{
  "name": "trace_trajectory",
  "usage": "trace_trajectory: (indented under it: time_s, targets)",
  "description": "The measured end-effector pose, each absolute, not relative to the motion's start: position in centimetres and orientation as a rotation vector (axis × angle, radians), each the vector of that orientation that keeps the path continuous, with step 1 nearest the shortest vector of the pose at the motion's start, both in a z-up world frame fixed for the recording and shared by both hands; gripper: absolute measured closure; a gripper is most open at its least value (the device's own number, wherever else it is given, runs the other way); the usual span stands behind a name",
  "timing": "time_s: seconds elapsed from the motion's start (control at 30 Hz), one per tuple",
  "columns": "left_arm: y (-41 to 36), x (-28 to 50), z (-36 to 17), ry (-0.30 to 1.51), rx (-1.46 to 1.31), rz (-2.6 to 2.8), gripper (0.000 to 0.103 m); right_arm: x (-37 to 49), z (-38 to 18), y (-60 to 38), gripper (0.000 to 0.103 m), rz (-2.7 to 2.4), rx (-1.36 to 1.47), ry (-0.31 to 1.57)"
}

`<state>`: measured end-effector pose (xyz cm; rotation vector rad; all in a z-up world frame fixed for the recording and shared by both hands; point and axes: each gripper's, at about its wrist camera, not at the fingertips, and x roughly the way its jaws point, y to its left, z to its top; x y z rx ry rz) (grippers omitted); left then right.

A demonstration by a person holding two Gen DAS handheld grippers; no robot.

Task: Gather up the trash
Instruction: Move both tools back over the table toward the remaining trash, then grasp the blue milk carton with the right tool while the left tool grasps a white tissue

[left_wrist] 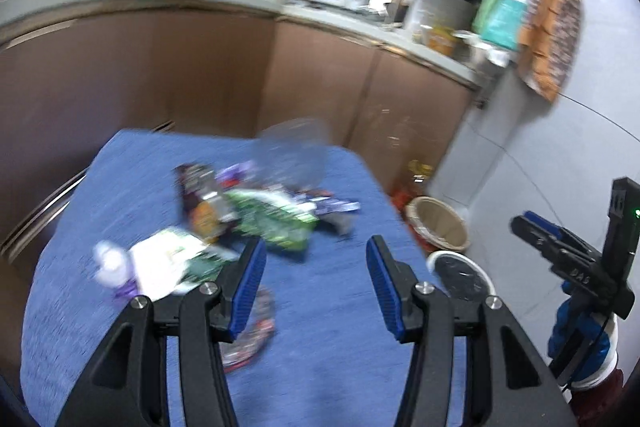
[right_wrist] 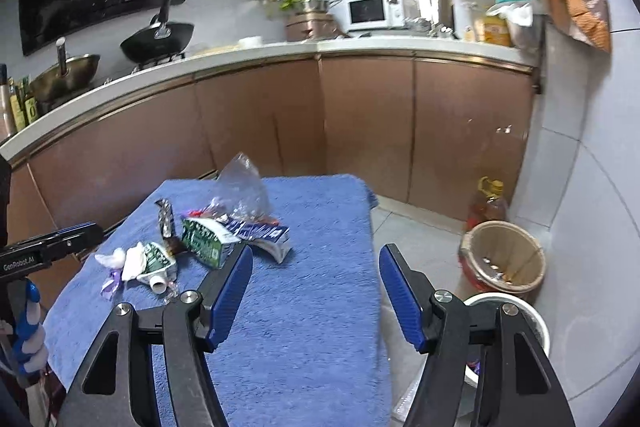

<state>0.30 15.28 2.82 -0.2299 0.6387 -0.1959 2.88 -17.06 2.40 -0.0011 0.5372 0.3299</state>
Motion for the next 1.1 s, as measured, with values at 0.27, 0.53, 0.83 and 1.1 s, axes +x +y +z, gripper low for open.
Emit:
trace_trajectory:
  time_s: [0.27,0.53,0.83,1.1]
  targets:
    - [23.0,0.7,-1.0,0.715,-0.333,-0.007,0.052,7.0,-0.5,-13.9,0.035,0.446,-0.056,0.617]
    - [27.3,2.9,-4.3,0.805,-0.381,0.113,0.052,12.4,-4.0,-11.5,0.031,0.541,-0.108,0.688]
    - [27.8,4.8,-4.0,0.792,-0.455,0.06,0.052,18.4,-7.9,-8.9,0.031,0.651,-0.167,0.751]
    - [23.8,9.0,-5.0,0.887,-0.323,-0.054,0.052,21.2,-9.2,-8.2,0.031,0.7,-0.158,0.773]
